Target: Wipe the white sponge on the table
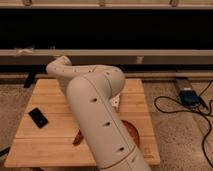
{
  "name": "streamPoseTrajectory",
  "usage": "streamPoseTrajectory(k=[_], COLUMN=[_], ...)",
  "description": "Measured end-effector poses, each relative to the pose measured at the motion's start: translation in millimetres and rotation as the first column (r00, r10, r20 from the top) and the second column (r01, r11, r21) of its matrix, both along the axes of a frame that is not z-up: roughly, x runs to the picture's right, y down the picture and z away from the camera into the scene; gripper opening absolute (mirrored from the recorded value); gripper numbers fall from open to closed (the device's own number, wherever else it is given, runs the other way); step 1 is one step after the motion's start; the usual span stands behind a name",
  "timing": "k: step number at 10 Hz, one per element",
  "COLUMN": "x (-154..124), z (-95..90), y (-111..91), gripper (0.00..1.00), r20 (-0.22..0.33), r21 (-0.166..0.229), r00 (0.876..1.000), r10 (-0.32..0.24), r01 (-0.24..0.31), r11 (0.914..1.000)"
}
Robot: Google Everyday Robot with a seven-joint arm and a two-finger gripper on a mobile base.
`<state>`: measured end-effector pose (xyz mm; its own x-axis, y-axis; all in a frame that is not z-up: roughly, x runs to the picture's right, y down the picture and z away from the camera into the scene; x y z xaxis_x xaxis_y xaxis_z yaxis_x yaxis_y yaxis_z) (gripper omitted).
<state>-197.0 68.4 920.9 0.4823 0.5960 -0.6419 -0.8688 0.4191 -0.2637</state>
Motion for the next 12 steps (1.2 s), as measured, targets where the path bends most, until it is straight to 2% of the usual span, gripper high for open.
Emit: streamPoseTrajectory(k=[2,5,6,8,12], x=[13,5,-1,-14,-33], z=[-10.5,-34.1,-41.2,-52.8,-59.8], y=[6,23,31,47,60], gripper=[0.0,0.0,0.0,0.0,0.0], r20=[0.006,0.062,0.088,0.145,0.194], r21=[-0.01,-0.023,-0.025,-0.034,-0.036], r00=[1.0,0.994,0.989,0.972,0.951], r10=[-0.028,-0.086,-0.115,-0.183,-0.242], r01=[0.028,0.088,0.117,0.19,0.254], r11=[0.9996,0.9959,0.9928,0.9813,0.9667])
